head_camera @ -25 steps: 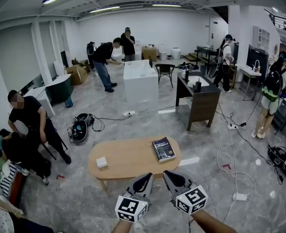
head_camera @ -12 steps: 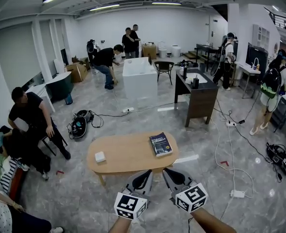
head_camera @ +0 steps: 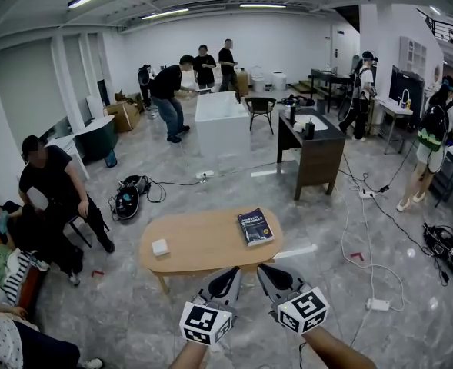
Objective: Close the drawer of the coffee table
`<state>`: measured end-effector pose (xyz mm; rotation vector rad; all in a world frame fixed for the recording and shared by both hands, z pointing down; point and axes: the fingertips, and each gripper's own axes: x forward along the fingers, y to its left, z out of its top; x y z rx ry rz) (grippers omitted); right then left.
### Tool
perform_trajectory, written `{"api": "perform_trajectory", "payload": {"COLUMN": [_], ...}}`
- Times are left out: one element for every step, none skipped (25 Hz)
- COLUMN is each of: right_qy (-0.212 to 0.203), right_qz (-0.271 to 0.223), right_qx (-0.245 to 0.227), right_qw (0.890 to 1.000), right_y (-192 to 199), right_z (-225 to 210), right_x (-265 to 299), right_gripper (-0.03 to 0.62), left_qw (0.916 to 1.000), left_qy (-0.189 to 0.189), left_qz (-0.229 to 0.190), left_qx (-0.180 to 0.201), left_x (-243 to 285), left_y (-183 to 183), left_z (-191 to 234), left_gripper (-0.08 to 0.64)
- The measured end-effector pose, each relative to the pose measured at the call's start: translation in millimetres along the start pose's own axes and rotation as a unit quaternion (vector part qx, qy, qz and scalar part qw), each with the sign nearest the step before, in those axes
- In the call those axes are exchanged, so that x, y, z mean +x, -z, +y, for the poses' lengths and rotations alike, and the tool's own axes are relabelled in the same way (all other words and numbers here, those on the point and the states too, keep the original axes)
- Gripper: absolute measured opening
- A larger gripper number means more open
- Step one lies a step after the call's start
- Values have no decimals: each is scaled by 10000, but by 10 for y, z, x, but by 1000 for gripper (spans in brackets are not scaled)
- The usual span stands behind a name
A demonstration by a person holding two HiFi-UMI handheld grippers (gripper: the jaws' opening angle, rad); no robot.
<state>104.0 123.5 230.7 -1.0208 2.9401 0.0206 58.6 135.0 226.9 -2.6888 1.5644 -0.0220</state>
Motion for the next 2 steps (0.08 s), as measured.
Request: {"api": "perform_trajectory", "payload": {"right_qy": [1, 3], "right_qz": [-5, -11], "right_qx": [-4, -8], "right_qw": [10000, 10000], "right_y": [-9, -17], "right_z": [-4, -9], "right_x": [-9, -18], "right_gripper": [11, 11], "left_qw": [10000, 10000], "left_qy": [6, 12], "left_qz": [-5, -10], "left_qx": [2, 5], "left_x": [4, 7], "left_y": [-7, -13], "left_z": [-10, -21], "left_gripper": [-2, -2]}}
